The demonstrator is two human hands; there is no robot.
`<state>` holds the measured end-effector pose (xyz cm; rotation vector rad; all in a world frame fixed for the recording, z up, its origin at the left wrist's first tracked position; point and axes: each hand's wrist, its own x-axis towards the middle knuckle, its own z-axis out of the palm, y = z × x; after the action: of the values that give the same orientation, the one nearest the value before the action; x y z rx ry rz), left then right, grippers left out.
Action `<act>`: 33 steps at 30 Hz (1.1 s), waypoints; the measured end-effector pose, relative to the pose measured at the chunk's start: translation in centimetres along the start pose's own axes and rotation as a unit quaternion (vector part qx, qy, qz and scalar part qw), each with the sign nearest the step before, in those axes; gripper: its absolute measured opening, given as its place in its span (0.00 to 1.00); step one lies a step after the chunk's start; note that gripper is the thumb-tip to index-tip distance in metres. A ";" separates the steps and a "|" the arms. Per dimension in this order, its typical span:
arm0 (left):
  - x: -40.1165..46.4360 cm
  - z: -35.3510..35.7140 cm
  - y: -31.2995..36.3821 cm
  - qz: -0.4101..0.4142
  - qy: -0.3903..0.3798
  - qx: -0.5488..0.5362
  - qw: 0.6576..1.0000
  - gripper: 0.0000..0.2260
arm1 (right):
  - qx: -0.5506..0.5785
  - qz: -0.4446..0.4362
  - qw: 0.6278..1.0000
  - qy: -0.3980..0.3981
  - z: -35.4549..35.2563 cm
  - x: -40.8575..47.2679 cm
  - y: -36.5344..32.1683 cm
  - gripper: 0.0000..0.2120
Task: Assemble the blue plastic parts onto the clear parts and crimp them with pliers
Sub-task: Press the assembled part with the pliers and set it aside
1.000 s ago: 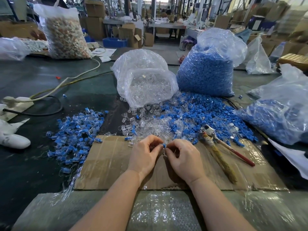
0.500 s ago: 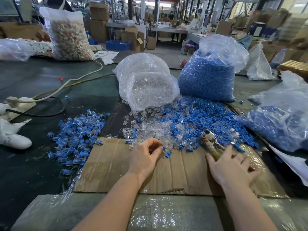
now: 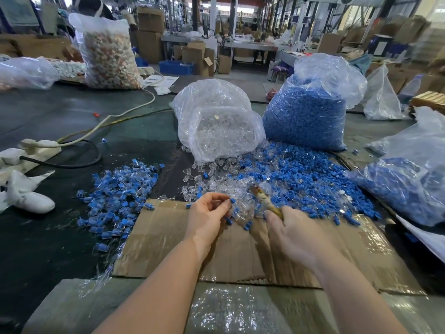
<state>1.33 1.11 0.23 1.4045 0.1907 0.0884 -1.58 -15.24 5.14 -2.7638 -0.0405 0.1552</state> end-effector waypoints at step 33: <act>0.2 0.5 0.7 -0.030 0.045 -0.017 0.998 0.05 | 0.184 0.005 0.958 -0.220 -2.6 -0.9 -2.4 0.08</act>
<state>1.61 0.79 0.93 1.3605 0.3044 0.1040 -2.19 -13.98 8.54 -2.3099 -0.1015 0.7035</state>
